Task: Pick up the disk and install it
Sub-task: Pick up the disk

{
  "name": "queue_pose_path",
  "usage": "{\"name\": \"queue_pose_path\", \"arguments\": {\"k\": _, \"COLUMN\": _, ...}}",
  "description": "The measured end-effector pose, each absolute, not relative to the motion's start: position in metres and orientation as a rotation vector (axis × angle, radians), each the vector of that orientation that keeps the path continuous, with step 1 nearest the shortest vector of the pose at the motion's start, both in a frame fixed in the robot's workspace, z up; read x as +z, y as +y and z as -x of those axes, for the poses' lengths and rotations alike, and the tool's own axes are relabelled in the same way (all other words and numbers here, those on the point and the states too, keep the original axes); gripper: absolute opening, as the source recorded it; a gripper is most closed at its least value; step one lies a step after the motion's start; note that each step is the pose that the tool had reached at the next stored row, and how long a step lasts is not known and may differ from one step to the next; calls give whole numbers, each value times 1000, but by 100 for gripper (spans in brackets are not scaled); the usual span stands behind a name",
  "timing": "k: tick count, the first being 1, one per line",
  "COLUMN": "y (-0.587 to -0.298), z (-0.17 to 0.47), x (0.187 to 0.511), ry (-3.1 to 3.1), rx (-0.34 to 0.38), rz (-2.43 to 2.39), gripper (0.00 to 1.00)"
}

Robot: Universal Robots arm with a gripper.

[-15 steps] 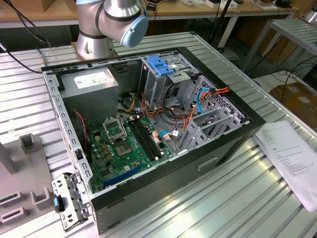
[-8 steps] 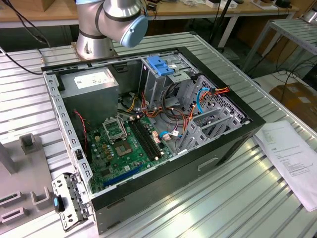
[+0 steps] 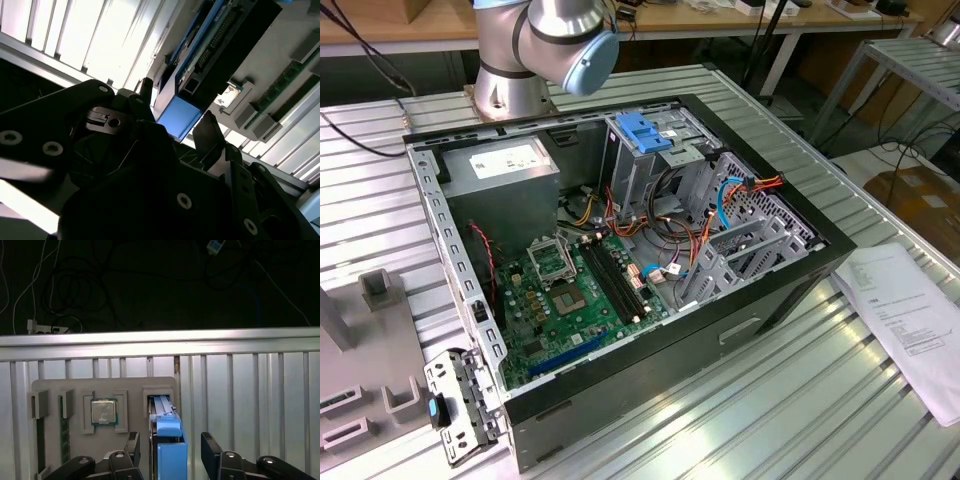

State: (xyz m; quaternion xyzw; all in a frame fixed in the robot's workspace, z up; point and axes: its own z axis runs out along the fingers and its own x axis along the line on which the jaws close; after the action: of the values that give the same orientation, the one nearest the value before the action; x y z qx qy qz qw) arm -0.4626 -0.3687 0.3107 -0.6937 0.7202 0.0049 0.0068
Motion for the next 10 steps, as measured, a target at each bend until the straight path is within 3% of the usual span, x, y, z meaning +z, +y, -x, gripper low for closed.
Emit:
{"name": "queue_pose_path", "arguments": {"k": 7, "y": -369, "z": 463, "x": 296, "ry": 2252, "rx": 16, "rz": 2170, "gripper": 60}}
{"name": "queue_pose_path", "arguments": {"k": 9, "y": -369, "z": 463, "x": 296, "ry": 2251, "rx": 16, "rz": 2171, "gripper": 51}}
{"name": "queue_pose_path", "arguments": {"k": 10, "y": -369, "z": 463, "x": 296, "ry": 2251, "rx": 16, "rz": 2171, "gripper": 51}}
